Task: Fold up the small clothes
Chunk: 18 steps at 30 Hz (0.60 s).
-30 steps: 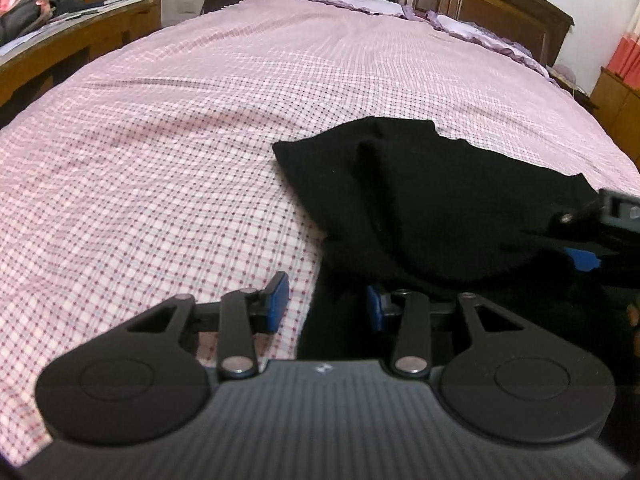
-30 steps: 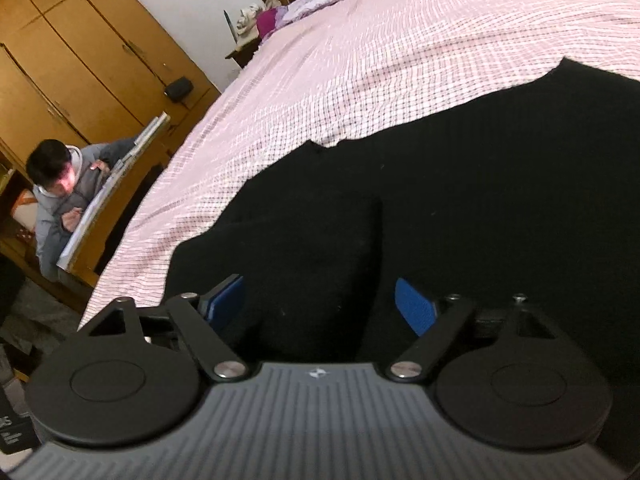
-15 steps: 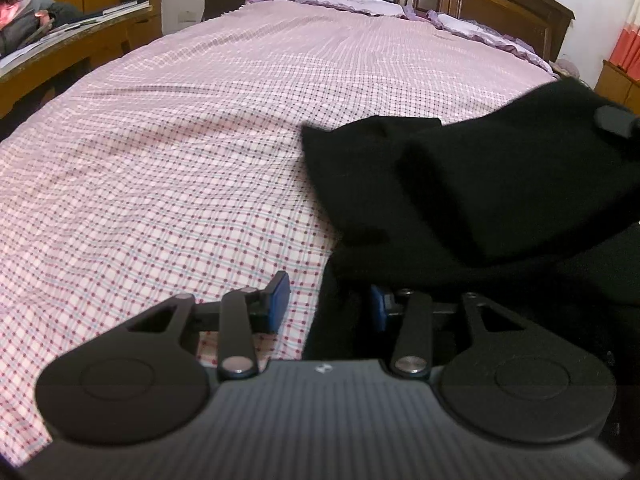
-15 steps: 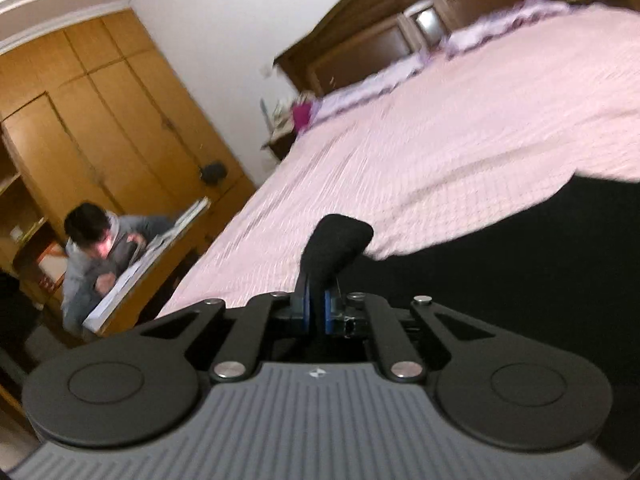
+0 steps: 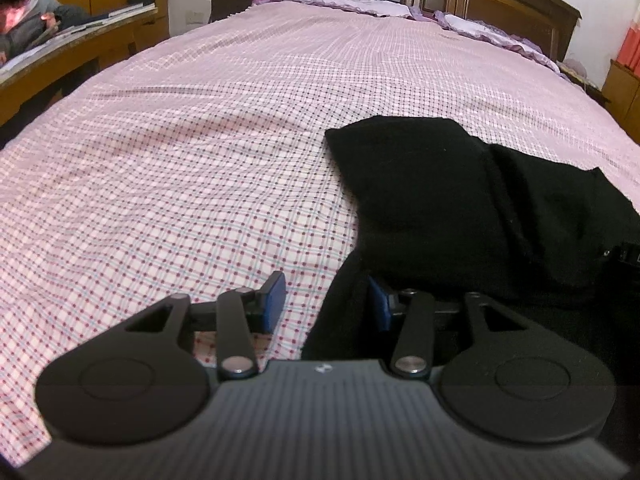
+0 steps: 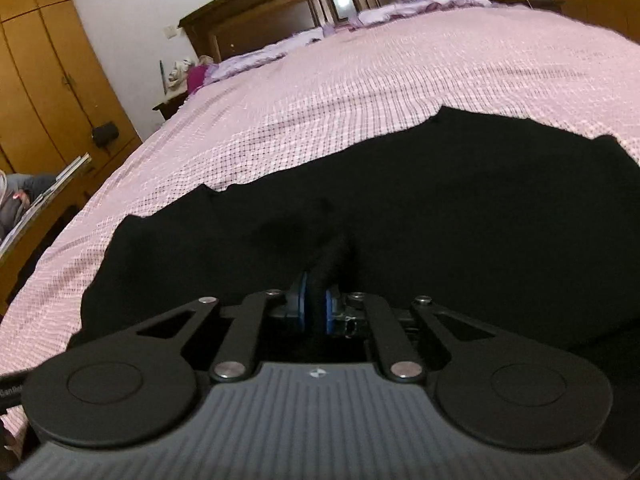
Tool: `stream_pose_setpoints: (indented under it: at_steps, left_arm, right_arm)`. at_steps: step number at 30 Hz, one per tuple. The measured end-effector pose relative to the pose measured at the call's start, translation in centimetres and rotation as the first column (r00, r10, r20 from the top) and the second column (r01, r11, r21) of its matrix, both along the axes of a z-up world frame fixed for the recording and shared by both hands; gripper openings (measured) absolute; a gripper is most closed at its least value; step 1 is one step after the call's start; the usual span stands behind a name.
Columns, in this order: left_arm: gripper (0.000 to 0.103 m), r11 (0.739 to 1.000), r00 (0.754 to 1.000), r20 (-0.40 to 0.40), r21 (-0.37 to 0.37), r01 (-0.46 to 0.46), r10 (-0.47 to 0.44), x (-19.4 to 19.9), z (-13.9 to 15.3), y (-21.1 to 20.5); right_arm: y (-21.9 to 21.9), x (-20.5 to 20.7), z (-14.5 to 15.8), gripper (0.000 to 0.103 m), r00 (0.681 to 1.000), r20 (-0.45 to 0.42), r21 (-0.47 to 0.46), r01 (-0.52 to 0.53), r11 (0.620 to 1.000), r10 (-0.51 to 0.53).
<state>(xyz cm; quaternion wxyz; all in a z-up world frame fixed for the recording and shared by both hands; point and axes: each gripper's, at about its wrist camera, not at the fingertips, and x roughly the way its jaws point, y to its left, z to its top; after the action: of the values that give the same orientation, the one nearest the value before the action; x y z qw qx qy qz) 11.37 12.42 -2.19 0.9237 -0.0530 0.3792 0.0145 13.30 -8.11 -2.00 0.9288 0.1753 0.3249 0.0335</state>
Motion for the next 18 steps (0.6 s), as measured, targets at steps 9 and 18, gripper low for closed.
stream_pose_setpoints:
  at_steps: [9, 18]
  left_arm:
    - [0.047, 0.999, 1.000, 0.023, -0.035, -0.007, 0.008, -1.5, 2.1, 0.3]
    - [0.047, 1.000, 0.999, 0.037, -0.023, -0.002, 0.003, -2.1, 3.1, 0.2]
  right_arm:
    - [0.4, -2.0, 5.2, 0.039, 0.999, 0.037, -0.013, -0.006, 1.000, 0.007]
    - [5.9, -3.1, 7.7, 0.063, 0.975, 0.034, 0.006, -0.219, 0.976, 0.219]
